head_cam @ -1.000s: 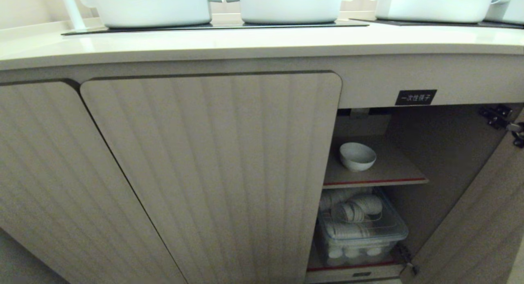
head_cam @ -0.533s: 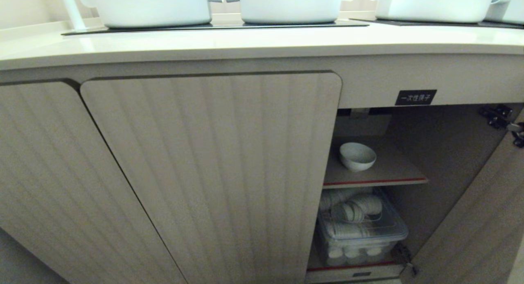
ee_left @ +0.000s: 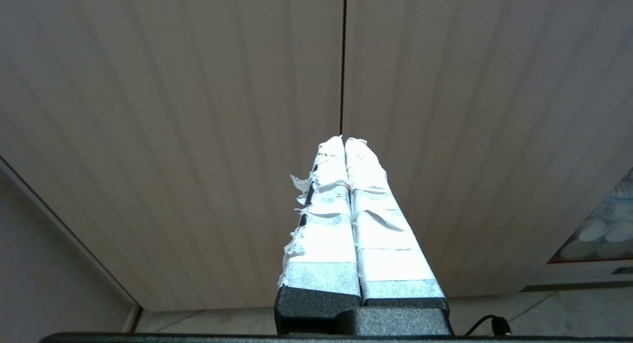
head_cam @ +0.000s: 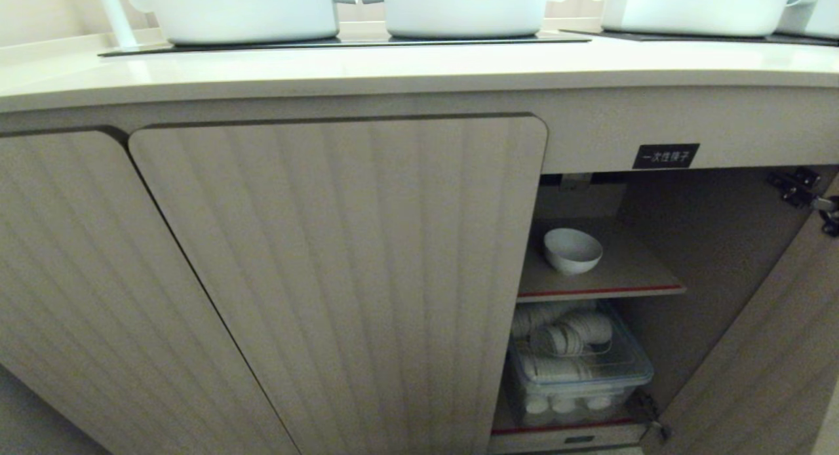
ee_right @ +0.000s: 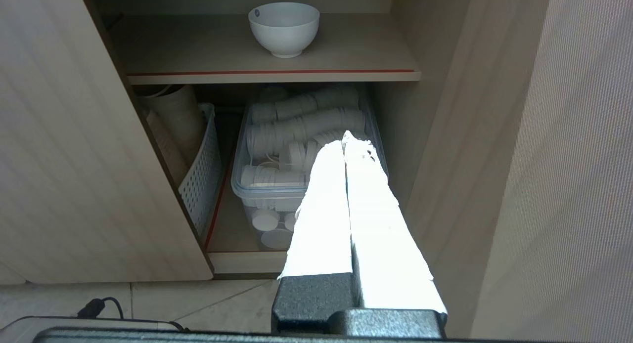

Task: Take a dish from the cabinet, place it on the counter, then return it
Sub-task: Close the cabinet door

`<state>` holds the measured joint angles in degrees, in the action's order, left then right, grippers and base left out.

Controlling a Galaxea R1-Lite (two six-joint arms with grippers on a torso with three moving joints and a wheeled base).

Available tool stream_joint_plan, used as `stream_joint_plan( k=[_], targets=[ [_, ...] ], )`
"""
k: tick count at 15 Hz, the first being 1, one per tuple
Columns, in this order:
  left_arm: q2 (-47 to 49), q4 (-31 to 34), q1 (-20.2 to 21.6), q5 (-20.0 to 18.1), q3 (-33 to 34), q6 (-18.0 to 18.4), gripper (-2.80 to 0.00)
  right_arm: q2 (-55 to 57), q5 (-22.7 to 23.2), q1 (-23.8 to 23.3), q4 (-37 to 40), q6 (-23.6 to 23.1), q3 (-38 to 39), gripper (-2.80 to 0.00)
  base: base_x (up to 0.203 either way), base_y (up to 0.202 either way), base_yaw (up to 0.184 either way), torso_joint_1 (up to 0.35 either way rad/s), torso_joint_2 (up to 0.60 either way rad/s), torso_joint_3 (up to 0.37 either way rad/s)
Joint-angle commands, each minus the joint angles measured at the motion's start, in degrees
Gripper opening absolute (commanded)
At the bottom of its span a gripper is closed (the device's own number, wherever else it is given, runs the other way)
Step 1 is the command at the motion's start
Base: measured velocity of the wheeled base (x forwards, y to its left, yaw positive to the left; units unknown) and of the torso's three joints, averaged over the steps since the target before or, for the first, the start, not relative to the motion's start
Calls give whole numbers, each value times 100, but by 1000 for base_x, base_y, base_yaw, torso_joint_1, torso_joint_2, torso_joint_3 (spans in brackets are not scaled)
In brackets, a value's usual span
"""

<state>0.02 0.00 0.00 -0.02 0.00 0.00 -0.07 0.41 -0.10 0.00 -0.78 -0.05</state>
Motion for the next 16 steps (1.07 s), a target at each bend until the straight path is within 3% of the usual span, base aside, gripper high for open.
stream_joint_plan(
  k=[1,16],
  targets=[
    [-2,0,0,2,0,0,-280,7,2,1,0,-19,-4,-280,0,0,0,0,0,0],
    [-2,-4,0,2,0,0,-280,7,2,1,-9,-45,-4,-280,0,-6,0,0,0,0]
  ],
)
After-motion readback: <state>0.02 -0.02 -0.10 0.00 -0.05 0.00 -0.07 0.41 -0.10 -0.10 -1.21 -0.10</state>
